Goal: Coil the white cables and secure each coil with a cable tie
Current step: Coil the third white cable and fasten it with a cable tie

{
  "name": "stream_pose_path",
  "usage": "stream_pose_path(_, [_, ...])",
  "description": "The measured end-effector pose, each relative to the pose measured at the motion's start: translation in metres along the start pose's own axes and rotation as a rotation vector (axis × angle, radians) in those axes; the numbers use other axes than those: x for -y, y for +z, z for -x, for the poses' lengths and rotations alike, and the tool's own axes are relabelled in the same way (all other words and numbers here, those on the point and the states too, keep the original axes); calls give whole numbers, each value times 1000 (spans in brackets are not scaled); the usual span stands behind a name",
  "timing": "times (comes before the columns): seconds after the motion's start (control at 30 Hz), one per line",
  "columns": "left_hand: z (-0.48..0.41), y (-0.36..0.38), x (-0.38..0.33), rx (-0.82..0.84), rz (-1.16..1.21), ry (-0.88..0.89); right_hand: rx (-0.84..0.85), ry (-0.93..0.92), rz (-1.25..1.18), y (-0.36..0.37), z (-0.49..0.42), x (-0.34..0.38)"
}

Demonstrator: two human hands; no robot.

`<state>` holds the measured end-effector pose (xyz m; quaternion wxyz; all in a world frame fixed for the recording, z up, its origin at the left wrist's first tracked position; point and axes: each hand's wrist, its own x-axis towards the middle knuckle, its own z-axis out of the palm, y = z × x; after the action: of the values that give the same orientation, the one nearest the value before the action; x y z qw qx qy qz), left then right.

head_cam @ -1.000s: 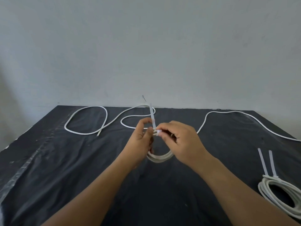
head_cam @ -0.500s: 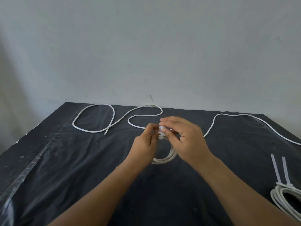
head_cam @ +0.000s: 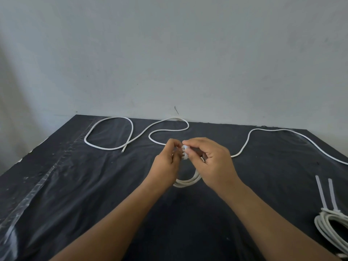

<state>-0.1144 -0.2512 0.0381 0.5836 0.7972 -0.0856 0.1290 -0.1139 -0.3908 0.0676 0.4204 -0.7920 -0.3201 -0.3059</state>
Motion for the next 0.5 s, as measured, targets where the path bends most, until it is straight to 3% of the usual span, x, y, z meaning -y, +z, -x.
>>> stream_pose_path(0.27, [0,-3,1,-25,-35,52,50,134,-120,0,-3,6])
stream_pose_path(0.5, [-3,-5,0,-27,-27,65,37,-69,90,2,-5,0])
